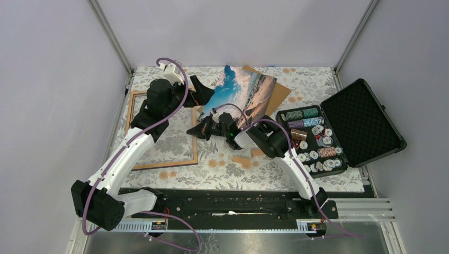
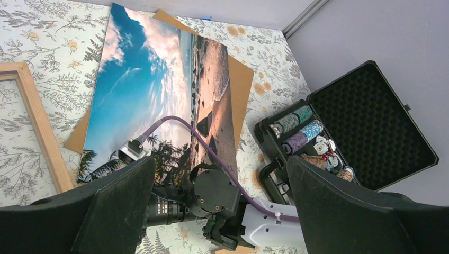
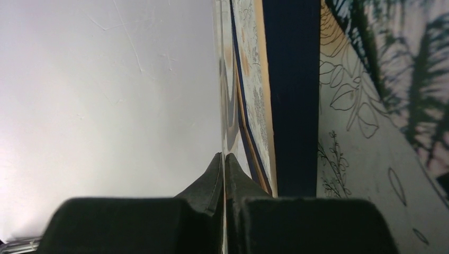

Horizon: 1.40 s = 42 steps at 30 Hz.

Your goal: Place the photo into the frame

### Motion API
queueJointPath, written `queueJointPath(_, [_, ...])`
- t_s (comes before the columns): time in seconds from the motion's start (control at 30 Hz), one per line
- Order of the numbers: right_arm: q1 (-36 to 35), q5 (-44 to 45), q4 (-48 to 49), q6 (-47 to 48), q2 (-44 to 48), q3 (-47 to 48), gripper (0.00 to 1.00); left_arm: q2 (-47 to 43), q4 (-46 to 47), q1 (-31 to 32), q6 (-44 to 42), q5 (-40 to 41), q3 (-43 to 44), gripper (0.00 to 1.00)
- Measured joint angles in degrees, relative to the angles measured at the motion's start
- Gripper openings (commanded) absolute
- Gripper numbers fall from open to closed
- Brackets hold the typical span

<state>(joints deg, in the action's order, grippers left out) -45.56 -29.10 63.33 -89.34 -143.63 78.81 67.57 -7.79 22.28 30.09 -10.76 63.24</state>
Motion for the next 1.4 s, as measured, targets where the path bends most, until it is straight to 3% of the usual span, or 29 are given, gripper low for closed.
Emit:
queueJointPath(1.1, [-2.86, 2.73, 0.42, -3.52, 0.00, 0.74, 0.00, 0.00, 0.02, -0.15, 0.02, -0.02, 0.00, 0.99])
queueJointPath(1.4, [-2.89, 2.75, -1.57, 0.74, 0.00, 0.74, 0.00, 0.00, 0.02, -0.15, 0.02, -0.04, 0.00, 0.99])
